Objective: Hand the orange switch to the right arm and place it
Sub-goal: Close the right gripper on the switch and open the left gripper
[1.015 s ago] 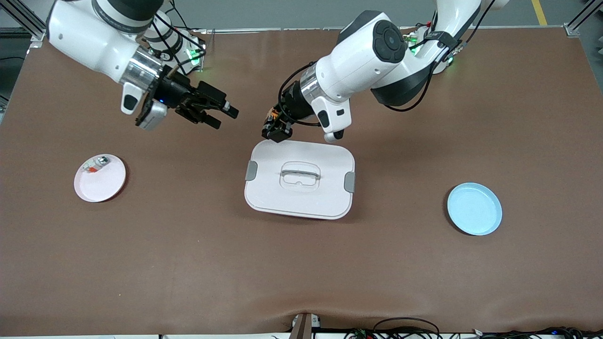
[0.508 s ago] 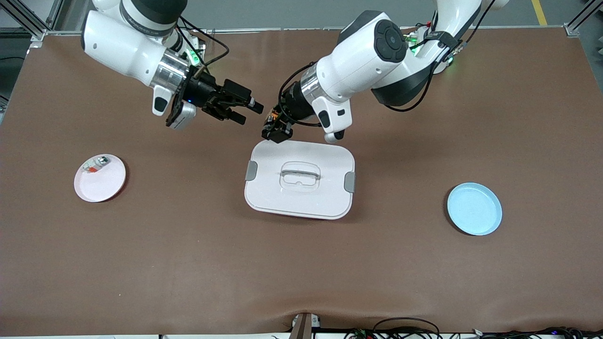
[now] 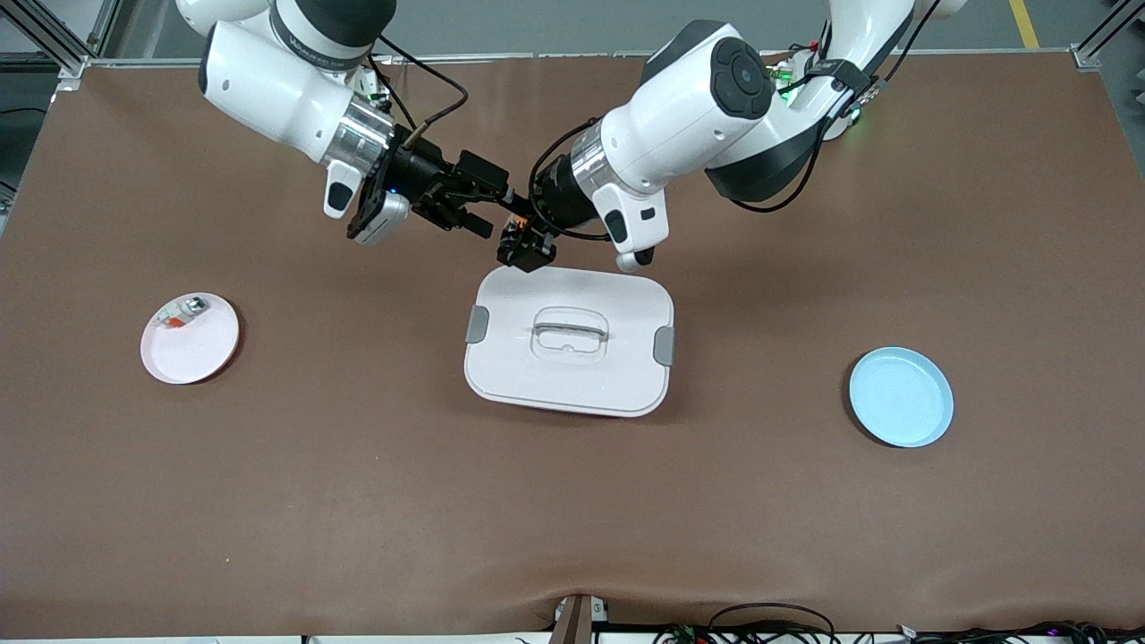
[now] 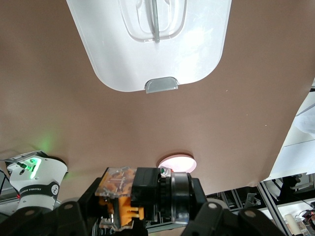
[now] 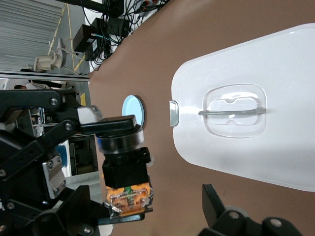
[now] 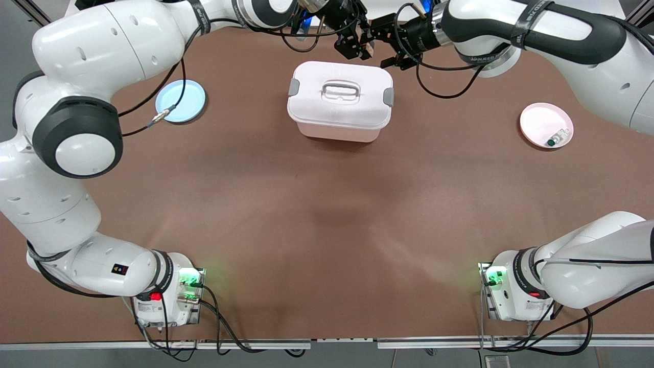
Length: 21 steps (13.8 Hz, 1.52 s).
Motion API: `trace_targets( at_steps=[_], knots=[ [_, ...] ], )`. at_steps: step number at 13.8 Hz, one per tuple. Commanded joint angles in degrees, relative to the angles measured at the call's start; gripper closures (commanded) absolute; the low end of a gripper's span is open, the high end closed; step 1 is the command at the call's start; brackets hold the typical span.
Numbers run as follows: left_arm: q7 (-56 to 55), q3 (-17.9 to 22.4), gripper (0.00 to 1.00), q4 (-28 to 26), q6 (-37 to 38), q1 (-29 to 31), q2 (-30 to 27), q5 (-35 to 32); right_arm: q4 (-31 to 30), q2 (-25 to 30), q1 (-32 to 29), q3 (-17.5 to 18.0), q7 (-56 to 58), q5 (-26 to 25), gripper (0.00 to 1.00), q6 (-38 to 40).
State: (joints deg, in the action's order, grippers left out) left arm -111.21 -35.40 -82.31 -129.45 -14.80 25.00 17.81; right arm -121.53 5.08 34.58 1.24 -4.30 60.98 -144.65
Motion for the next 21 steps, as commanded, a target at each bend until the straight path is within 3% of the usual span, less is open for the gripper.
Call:
trace_targets(
  at_steps=[1, 7, 8, 9, 10, 11, 17, 18, 19, 20, 21],
  knots=[
    [-1.38, -0.02, 0.84, 0.92, -0.46, -0.31, 0.31, -1.29, 1.12, -1.04, 1.98, -0.63, 0.17, 1.59, 0.0, -1.6],
    [-1.38, -0.11, 0.84, 0.92, -0.46, -0.31, 0.22, -1.29, 1.03, -1.04, 2.25, -0.63, 0.87, 1.51, 0.0, -1.68],
    [-1.38, -0.11, 0.84, 0.92, -0.46, -0.31, 0.22, -1.29, 1.03, -1.04, 2.68, -0.63, 0.96, 1.51, 0.19, -1.94],
    [-1.38, -0.11, 0.84, 0.92, -0.46, -0.31, 0.22, -1.29, 1.03, -1.04, 3.21, -0.63, 0.88, 1.51, 0.45, -3.34],
    [-1.38, -0.11, 0.84, 0.92, -0.46, -0.31, 0.22, -1.29, 0.95, -1.04, 3.3, -0.63, 0.79, 1.51, 0.77, -3.96],
    [-1.38, -0.11, 0.84, 0.92, -0.46, -0.31, 0.22, -1.29, 1.03, -1.21, 3.3, -0.54, 0.27, 1.59, 1.0, -3.88],
    [-1.38, -0.11, 0.84, 0.92, -0.46, -0.31, 0.22, -1.29, 0.95, -1.3, 3.22, -0.54, 0.26, 1.59, 1.0, -3.79],
    [-1.3, -0.11, 0.79, 0.92, -0.46, -0.31, 0.22, -1.29, 0.95, -1.3, 3.22, -0.62, 0.52, 1.59, 1.0, -3.62],
    [-0.6, -0.11, 0.51, 0.92, -0.46, -0.23, 0.22, -1.38, 1.03, -1.3, 3.22, -0.63, 0.7, 1.51, 1.0, -3.53],
    [-0.5, -0.02, 0.01, 0.92, -0.54, -0.23, 0.22, -1.38, 1.03, -1.3, 3.22, -0.63, 0.79, 1.51, 1.0, -3.44],
    [-0.33, -0.02, 0.0, 0.92, -0.46, -0.14, 0.05, -1.46, 1.03, -1.3, 3.22, -0.63, 0.87, 1.51, 1.0, -3.35]
  ],
)
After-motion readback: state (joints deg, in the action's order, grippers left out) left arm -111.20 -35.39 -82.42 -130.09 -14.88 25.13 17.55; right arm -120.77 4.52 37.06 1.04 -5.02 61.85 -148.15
